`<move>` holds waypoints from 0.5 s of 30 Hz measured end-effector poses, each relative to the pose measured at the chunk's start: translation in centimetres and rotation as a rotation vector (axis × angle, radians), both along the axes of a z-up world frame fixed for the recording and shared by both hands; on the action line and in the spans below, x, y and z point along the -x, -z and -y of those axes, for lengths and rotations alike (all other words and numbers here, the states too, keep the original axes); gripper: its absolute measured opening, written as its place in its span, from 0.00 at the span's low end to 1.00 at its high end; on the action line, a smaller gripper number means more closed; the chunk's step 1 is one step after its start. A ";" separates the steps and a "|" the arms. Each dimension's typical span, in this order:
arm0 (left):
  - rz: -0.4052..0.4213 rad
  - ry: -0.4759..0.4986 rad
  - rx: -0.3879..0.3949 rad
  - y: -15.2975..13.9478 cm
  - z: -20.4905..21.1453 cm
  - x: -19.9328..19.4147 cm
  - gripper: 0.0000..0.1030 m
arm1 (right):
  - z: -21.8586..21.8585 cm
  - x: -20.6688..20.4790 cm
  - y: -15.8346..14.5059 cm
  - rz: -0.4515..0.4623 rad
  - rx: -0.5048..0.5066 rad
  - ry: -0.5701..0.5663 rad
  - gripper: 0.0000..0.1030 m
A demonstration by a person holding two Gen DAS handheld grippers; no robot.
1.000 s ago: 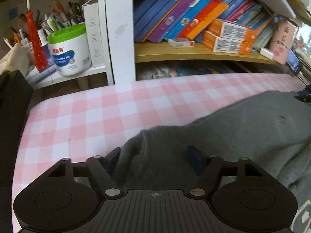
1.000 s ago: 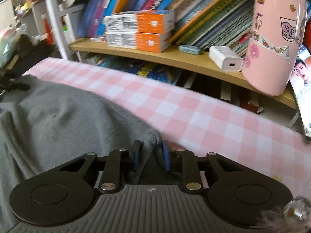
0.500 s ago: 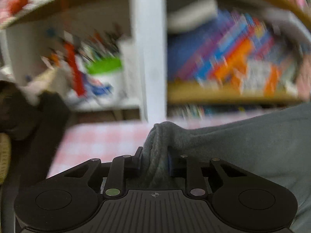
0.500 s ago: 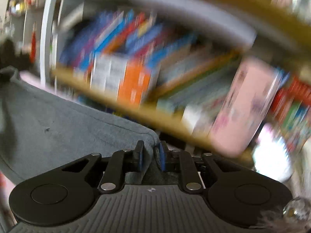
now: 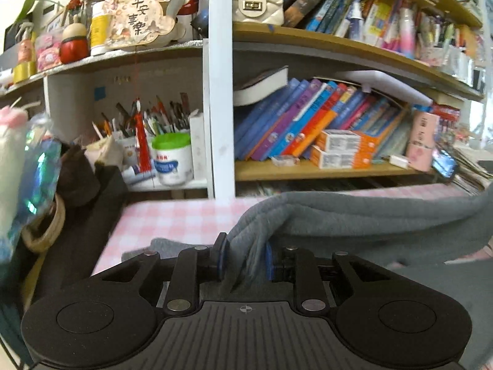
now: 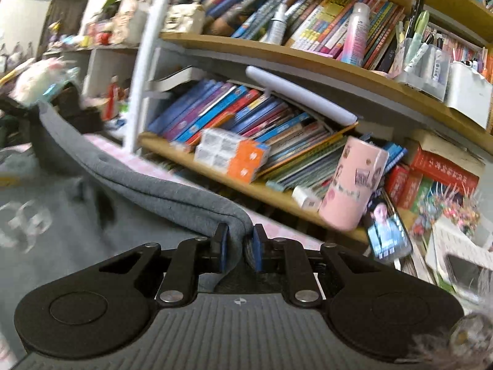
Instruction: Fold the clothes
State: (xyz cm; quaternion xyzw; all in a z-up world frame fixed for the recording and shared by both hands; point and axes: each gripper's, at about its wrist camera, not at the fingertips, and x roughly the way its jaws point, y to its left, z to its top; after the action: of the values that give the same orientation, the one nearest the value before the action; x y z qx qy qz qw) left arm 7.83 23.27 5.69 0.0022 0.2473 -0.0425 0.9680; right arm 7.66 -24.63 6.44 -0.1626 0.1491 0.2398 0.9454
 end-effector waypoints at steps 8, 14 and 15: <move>-0.071 -0.008 0.029 2.2 0.2 6.1 0.26 | 0.0 8.4 2.3 -0.096 0.105 -0.090 0.19; -0.091 -0.028 -0.005 4.0 0.9 9.8 0.29 | -0.3 11.1 4.3 -0.204 0.169 -0.073 0.24; -0.088 -0.044 -0.013 4.3 1.1 10.4 0.32 | 0.0 11.1 4.5 -0.236 0.153 -0.054 0.26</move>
State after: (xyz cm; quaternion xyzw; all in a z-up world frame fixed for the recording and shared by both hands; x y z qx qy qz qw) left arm -2.57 22.13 1.37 0.0012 0.2897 -0.0195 0.9569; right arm -3.48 -24.61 1.93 -0.2089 0.2727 0.2706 0.8993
